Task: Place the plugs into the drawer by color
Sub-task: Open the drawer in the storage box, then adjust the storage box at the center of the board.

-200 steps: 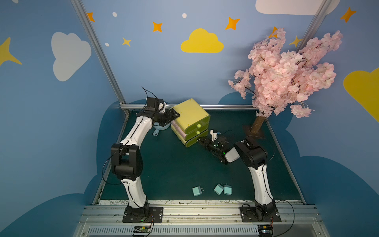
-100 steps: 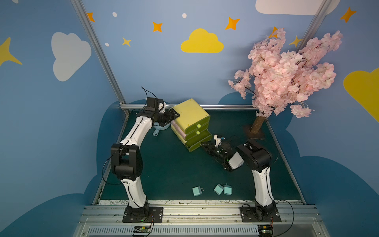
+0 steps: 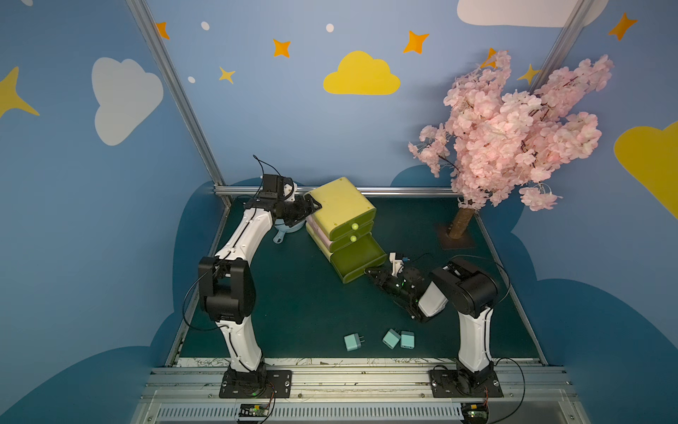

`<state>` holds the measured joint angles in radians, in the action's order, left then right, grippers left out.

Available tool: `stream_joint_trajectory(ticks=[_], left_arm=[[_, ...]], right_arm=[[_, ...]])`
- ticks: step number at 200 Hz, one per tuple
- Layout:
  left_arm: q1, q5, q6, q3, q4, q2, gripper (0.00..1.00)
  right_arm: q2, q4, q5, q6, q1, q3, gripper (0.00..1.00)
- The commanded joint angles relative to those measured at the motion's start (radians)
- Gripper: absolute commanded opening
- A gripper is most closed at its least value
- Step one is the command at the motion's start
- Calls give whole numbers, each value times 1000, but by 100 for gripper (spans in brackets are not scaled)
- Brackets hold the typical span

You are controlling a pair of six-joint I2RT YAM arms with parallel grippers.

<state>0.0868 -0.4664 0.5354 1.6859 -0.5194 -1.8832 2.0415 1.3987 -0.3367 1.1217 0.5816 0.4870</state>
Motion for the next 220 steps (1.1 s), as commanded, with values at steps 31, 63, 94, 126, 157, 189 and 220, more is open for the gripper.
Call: stream_joint_trajectory(ticks=[31,63,94,126,157,189,220], left_arm=[[7,60,-23,-18,-74,-37,86],[7,66,-28,-23,-78,-13,87],[18,82,-17,-25,-74,44,87],[32,134,-2,-29,-82,110,88],[34,183,55,-47,-35,149,88],[68,215,76,6,-49,136,89],[86,226,65,32,-68,132,95]], right_arm=[[-26,-63,-50,-54,26,-43,27],[-127,-75,-119,-111,-32,-99,52],[-302,-213,-214,-167,-95,-144,68],[-686,-874,-135,-415,-80,-56,61],[-864,-1532,205,-757,-17,328,59],[-698,-1538,261,-952,-40,617,65],[-408,-1726,172,-978,-98,1015,75]])
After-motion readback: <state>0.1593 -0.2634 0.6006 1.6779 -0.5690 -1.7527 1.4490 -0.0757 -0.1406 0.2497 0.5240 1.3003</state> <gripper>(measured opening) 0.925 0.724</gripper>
